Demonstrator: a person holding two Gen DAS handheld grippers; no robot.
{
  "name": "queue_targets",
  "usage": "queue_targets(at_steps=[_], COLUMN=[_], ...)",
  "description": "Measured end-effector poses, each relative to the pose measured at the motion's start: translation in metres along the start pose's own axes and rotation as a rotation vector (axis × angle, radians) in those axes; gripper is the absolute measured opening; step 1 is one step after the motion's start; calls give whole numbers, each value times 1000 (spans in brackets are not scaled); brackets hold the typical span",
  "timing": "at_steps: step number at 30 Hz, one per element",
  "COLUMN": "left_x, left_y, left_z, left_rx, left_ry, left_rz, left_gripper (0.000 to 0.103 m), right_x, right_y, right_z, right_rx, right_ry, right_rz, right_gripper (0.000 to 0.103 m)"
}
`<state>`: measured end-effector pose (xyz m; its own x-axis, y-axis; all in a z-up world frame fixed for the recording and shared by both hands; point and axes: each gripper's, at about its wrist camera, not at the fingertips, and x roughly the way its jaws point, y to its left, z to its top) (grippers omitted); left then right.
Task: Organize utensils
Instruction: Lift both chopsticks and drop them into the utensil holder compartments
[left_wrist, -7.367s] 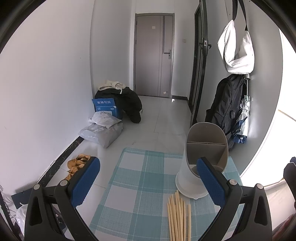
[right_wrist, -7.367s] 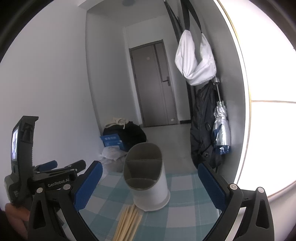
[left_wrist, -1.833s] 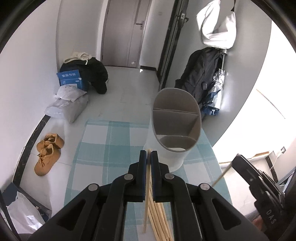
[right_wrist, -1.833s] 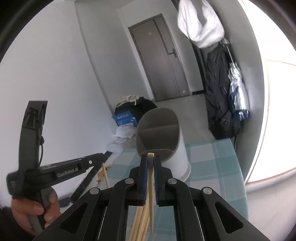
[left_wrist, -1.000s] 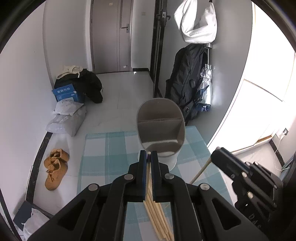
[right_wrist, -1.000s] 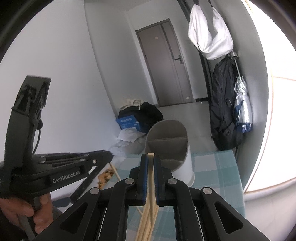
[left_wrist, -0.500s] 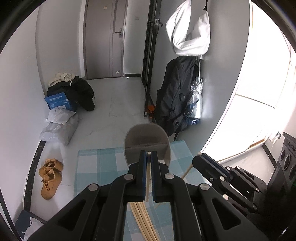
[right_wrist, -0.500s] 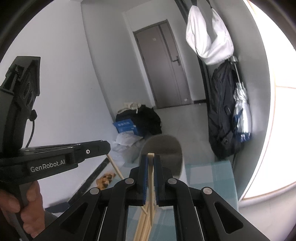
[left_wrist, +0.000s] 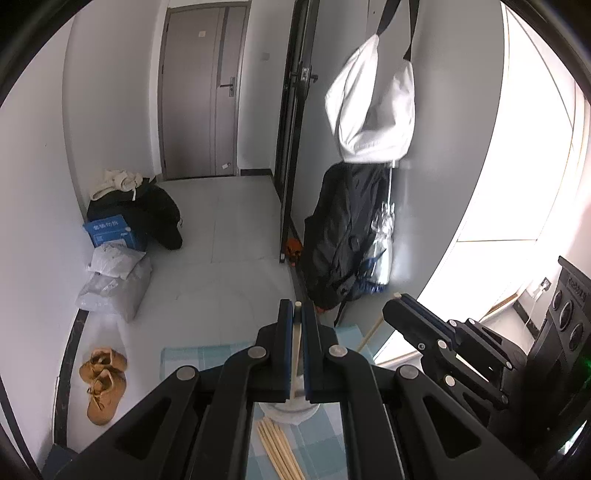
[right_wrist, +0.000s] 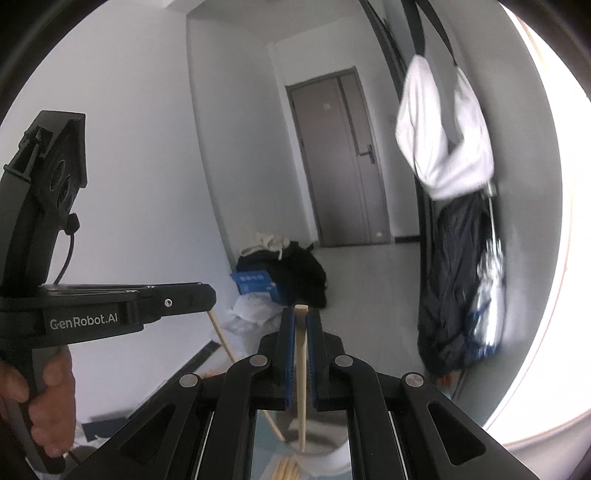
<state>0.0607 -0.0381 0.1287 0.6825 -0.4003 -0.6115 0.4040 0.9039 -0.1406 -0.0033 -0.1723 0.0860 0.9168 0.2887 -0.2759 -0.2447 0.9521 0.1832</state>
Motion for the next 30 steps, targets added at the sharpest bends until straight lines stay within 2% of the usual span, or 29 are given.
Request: queue_targets(at_steps=[5,11,16,19,23,30], left_x=[9,26,52,70,96,118], left_y=[5,12,17,23,31,40], left_z=[18,34,34,29,20,8], left_rx=[-6,-30,-32,-32,-43,-61], left_ry=[-19,-12,14,37,75,115], left_rz=[2,-15,-2,1,-17,-30], left_gripper=[0,0,0,0,0,0], right_x=[13,40,64,74,89,112], right_y=[-2,-15,-31,-41,-50,-55], right_z=[24,33,26,17,6,-14], right_rx=[-30,-24,-18,-6,0,-27], right_ry=[-35,-38,-8,-15,22,95], right_rz=[-1,-4,0,31,37,61], right_gripper=[5,6,6,6,6,6])
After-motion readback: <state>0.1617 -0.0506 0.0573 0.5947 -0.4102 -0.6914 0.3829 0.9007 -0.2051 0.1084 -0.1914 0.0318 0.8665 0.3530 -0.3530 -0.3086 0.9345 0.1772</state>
